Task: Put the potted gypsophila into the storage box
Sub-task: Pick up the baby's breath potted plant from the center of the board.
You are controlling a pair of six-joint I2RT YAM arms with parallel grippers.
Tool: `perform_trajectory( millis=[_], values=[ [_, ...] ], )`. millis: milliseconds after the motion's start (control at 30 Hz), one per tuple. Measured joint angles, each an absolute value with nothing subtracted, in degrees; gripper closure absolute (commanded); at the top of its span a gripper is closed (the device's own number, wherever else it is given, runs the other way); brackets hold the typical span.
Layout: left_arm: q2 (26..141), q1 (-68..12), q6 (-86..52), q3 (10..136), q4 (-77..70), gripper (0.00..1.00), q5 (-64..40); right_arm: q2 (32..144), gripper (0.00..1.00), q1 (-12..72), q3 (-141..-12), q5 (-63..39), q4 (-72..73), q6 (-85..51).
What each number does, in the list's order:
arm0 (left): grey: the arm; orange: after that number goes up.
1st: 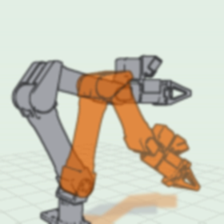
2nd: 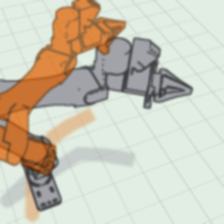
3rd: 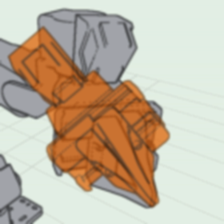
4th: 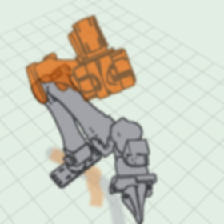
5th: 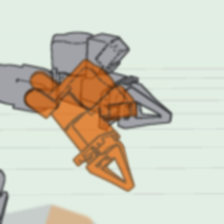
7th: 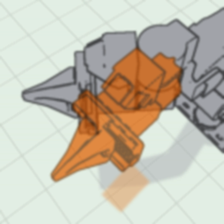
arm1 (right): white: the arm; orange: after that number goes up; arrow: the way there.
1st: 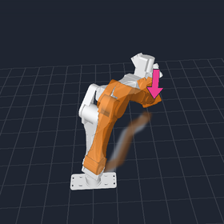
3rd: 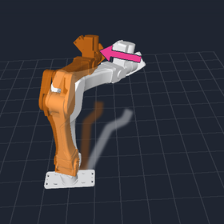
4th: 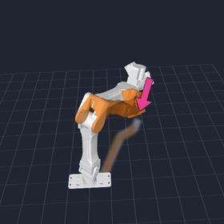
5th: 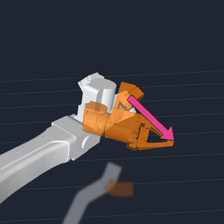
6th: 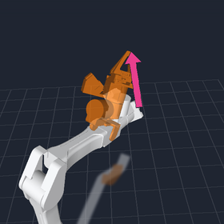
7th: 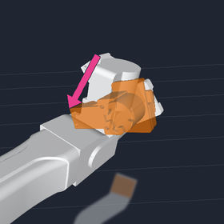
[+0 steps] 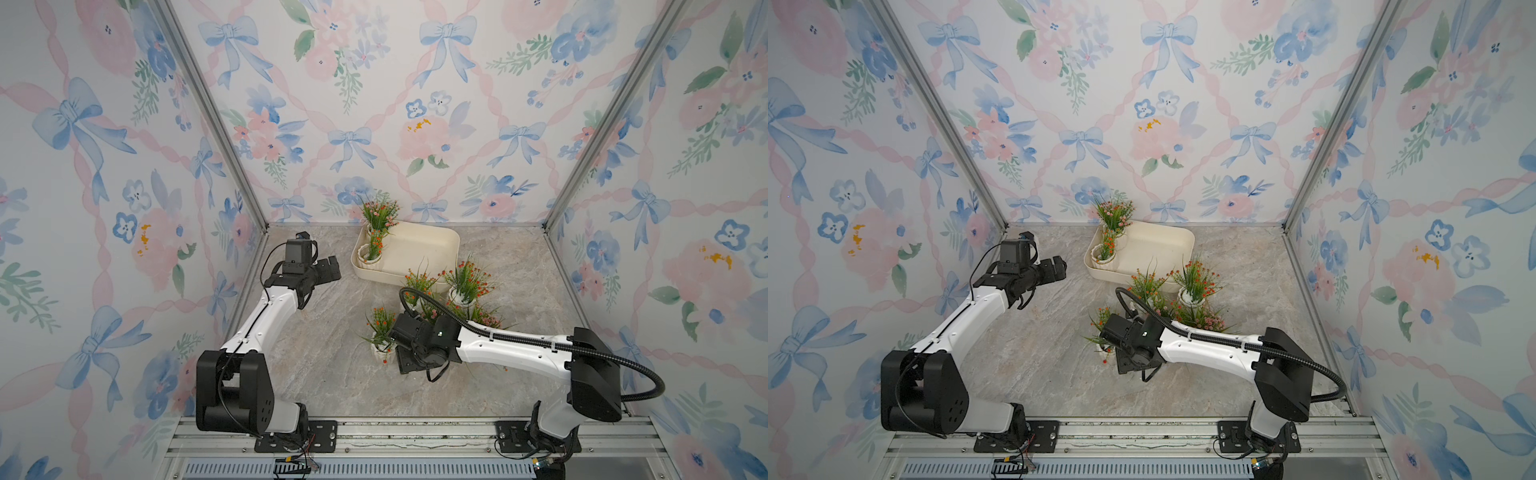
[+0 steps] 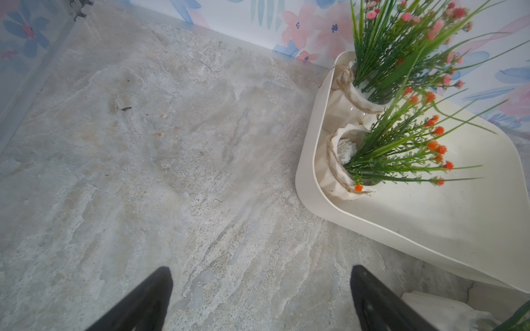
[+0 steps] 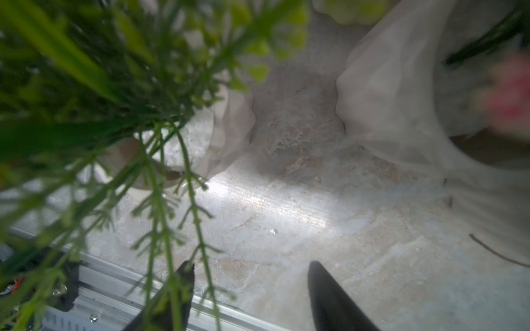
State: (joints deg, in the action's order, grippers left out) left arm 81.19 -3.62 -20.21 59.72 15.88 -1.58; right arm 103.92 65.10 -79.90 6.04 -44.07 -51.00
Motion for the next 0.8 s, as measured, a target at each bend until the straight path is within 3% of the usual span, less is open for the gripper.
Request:
perform_trajectory(
  millis=[800],
  values=[
    [81.4, -3.6, -20.2, 59.7, 15.9, 0.02, -1.5, 107.4, 0.39, 60.1, -83.5, 6.0, -40.0, -53.2]
  ],
)
